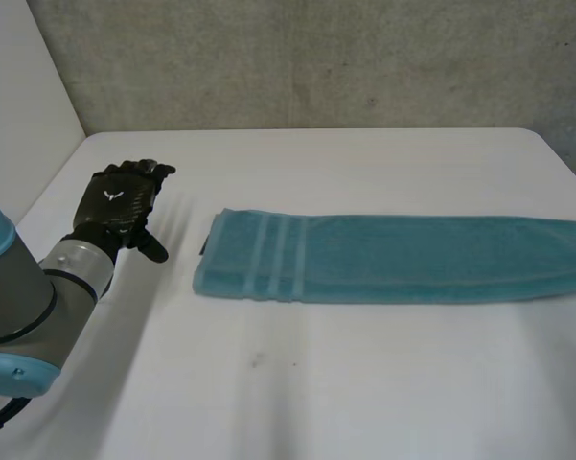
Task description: Fold the laundry
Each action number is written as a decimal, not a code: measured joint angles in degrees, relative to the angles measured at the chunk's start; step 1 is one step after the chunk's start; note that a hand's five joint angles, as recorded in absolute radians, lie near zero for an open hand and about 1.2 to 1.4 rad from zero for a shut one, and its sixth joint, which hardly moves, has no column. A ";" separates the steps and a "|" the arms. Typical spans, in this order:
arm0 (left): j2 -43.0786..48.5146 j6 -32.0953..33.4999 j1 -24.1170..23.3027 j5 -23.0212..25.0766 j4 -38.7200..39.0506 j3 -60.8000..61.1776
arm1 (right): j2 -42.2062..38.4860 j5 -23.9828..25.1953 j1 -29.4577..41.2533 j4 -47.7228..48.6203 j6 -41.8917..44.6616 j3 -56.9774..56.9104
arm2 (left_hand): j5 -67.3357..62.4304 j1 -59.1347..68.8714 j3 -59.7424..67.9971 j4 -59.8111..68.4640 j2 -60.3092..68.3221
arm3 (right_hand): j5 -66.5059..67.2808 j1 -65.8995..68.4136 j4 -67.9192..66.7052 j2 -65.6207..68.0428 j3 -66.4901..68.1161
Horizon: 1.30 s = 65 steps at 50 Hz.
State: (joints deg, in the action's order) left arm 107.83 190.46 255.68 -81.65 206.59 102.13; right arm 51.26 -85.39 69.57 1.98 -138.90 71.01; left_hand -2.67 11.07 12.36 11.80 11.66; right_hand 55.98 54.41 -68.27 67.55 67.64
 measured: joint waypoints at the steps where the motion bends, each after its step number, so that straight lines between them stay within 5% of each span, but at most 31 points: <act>1: 0.00 0.00 0.00 0.00 0.00 0.00 | 0.00 0.00 0.00 0.00 0.00 0.00 | 0.00 0.00 0.00 0.00 0.00 | 0.00 0.00 0.00 0.00 0.00; 8: -0.54 0.00 0.13 -0.01 0.04 0.02 | 3.48 6.10 7.22 0.17 -6.65 -1.07 | 0.00 0.00 0.00 0.00 0.00 | 0.32 0.00 0.00 0.04 0.00; 18: -2.00 0.00 0.91 -0.08 0.05 0.12 | 5.70 10.61 35.50 0.68 -13.16 -7.80 | 0.00 0.00 0.00 0.00 0.00 | 0.32 0.00 0.00 0.54 0.11; 27: -2.31 -0.06 1.67 -0.09 0.04 0.15 | -6.49 10.42 58.67 2.13 -18.38 -21.97 | 0.00 0.00 0.00 0.00 0.00 | 0.33 0.00 -0.01 0.54 0.11; 35: -2.26 -0.06 1.86 -0.07 0.04 0.18 | -18.65 9.85 67.58 1.75 -18.82 -29.64 | 0.00 0.00 0.00 0.00 0.00 | -0.22 -0.46 0.66 -0.69 -0.99; 37: -2.24 -0.09 1.84 -0.05 0.04 0.18 | -20.06 9.57 68.36 1.42 -18.56 -30.27 | 0.00 0.00 0.00 0.00 0.00 | -7.43 -6.24 8.24 -7.67 -7.93; 39: -2.21 -0.14 1.80 -0.01 0.05 0.18 | -21.55 8.63 69.13 0.74 -18.07 -30.95 | 0.00 0.00 0.00 0.00 0.00 | -33.71 -30.93 35.02 -36.20 -34.75; 42: -2.14 -0.21 1.54 0.08 0.04 0.14 | -20.67 5.87 69.12 -0.25 -17.65 -31.02 | 0.00 0.00 0.00 0.00 0.00 | -51.06 -42.11 53.78 -53.27 -53.40; 53: -1.38 -0.41 -2.97 3.24 -0.61 -3.49 | -2.38 -2.45 61.19 -4.93 -19.85 -15.89 | -0.02 0.00 0.00 0.00 0.00 | -52.18 -42.37 54.85 -54.84 -55.32; 65: 11.00 -0.01 -9.02 8.56 -11.17 -19.07 | 10.25 0.46 44.60 -0.69 -22.02 14.51 | -0.02 0.00 0.00 0.00 0.00 | -50.30 -41.43 53.20 -52.43 -52.59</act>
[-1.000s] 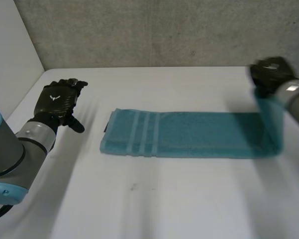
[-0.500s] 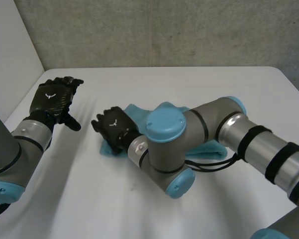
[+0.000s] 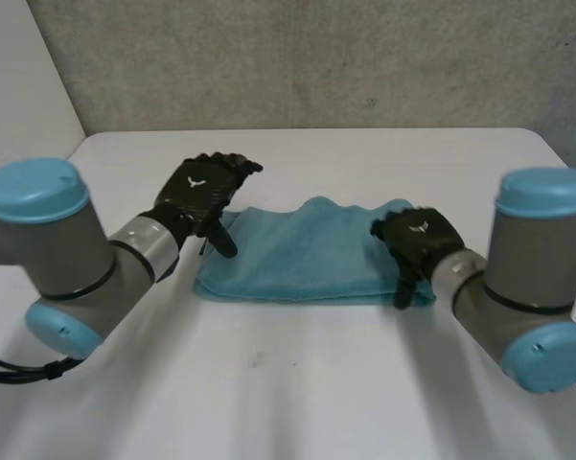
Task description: Fold the laundry
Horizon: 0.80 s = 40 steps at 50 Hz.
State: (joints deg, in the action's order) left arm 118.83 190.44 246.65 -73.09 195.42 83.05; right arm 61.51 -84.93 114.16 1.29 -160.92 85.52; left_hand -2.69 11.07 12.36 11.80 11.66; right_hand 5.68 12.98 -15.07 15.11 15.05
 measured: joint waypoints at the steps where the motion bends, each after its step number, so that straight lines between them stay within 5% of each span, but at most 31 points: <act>1: 0.82 0.06 -0.06 -0.01 -0.60 -0.89 | 0.13 0.36 -0.59 0.69 0.01 1.06 | 0.00 0.00 0.00 0.00 0.00 | 1.97 1.79 -2.20 2.61 2.67; 12: 11.13 5.09 0.76 -3.17 -5.20 -8.58 | -0.86 3.75 -6.84 12.49 1.13 11.38 | 0.00 0.00 0.00 0.00 0.00 | 44.95 36.30 -47.56 46.57 46.91; 24: 4.35 8.04 1.21 -10.14 -4.84 2.32 | 0.03 2.20 -8.75 14.05 10.49 6.25 | 0.00 0.00 0.00 0.00 0.00 | 50.19 39.77 -53.18 51.71 52.59; 31: -5.14 7.35 0.70 -10.40 -4.67 9.28 | 0.32 0.57 -0.07 9.04 19.13 -7.49 | 0.00 0.00 0.00 0.00 0.00 | 50.60 40.49 -53.22 52.31 52.72; 40: -13.23 6.88 1.63 -11.32 -4.70 13.00 | -13.28 3.45 18.94 -0.56 23.63 -26.26 | 0.00 0.00 0.00 0.00 0.00 | 50.85 41.14 -53.22 52.36 52.73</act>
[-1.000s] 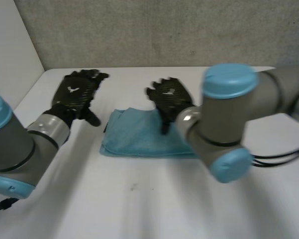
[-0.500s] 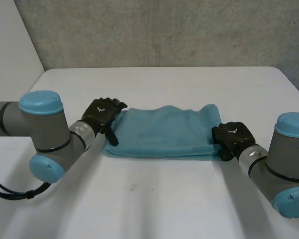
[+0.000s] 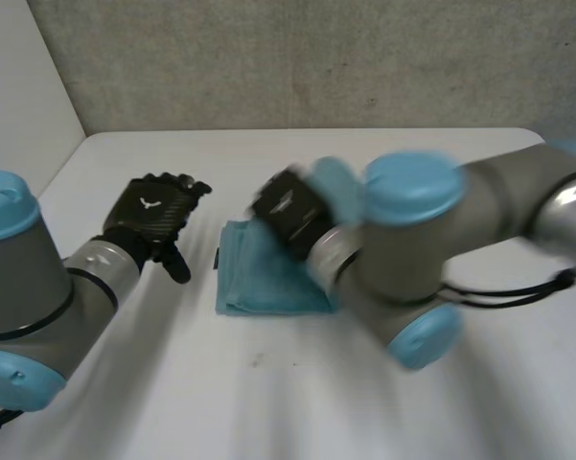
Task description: Fold the laundry
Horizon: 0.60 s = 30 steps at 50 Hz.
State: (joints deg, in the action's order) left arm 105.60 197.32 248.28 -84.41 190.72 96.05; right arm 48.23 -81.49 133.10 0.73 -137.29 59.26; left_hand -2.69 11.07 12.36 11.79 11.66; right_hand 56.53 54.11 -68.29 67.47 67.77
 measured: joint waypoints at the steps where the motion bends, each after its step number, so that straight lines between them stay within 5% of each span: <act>1: 0.00 0.00 0.00 0.00 0.00 0.00 | 0.00 0.00 0.00 0.00 0.00 0.00 | 0.00 0.00 0.00 0.00 0.00 | 0.00 0.00 0.00 0.00 0.00; 5: -1.90 -0.17 1.55 -0.83 0.01 0.70 | -6.04 3.02 5.58 -1.39 3.44 -1.83 | 0.00 0.00 0.00 0.00 0.00 | -2.55 -0.22 3.95 -3.40 -3.60; 6: -2.25 -0.40 2.15 -1.01 0.02 0.51 | -7.25 3.47 6.59 -1.22 4.40 -1.89 | 0.00 0.00 0.00 0.00 0.00 | -19.46 -17.89 22.73 -22.28 -22.23; 7: -2.30 -0.55 2.35 -1.04 0.02 0.31 | -7.38 3.46 6.77 -1.05 4.53 -1.87 | 0.00 0.00 0.00 0.01 0.00 | -19.46 -17.89 22.73 -22.28 -22.23; 8: -2.29 -0.97 2.59 -1.02 0.04 -0.33 | -7.05 3.15 6.89 -0.44 4.29 -1.68 | 0.00 0.00 0.00 0.00 0.00 | -34.49 -28.84 37.31 -36.93 -36.79; 13: -1.20 -3.63 2.40 -0.59 0.02 -4.39 | -0.62 0.28 3.95 3.28 -3.35 0.62 | 0.00 0.00 0.00 0.00 0.00 | -51.15 -40.16 52.87 -51.73 -52.35; 24: 9.97 -14.78 -5.58 5.39 -1.33 -20.31 | 13.79 -2.06 -9.28 3.85 -33.69 8.17 | 0.00 0.00 0.00 0.00 0.00 | -52.75 -42.05 54.84 -54.80 -55.45; 30: 16.83 -20.79 -8.33 8.05 -3.47 -25.33 | 10.69 -1.01 -11.60 -0.62 -37.28 7.10 | 0.00 0.00 0.00 0.01 0.00 | -52.75 -42.05 54.84 -54.80 -55.45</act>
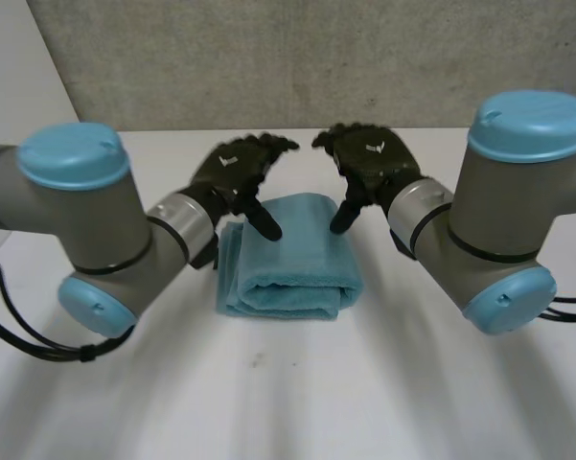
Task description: Fold the laundry
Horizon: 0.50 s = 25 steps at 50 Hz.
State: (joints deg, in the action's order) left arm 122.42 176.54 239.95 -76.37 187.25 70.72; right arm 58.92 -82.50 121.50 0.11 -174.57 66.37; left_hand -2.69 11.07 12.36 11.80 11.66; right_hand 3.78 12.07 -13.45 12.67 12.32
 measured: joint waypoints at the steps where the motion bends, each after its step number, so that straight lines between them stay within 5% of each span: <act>1: 1.69 -0.98 -0.27 0.18 -0.75 -0.41 | -2.07 0.54 -0.17 -1.28 -0.19 -1.05 | 0.00 0.00 0.00 0.00 0.00 | 0.00 0.00 0.00 0.00 0.00; 10: 6.74 -1.72 0.36 -1.89 -3.91 0.34 | -12.22 2.98 -0.36 -7.40 -1.94 -7.93 | 0.00 0.00 0.00 0.00 0.00 | 0.00 0.00 0.00 0.00 0.00; 25: 3.48 9.38 4.76 -6.65 -5.68 6.84 | -20.53 6.35 -0.44 -13.65 -3.07 -16.61 | 0.00 0.00 0.00 0.00 0.00 | -0.47 0.00 0.00 0.00 -0.31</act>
State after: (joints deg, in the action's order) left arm 125.90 185.92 244.71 -83.02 181.57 77.56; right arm 38.39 -76.15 121.06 -13.54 -177.64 49.76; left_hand -2.69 11.07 12.36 11.80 11.66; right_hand 3.31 12.07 -13.46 12.67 12.01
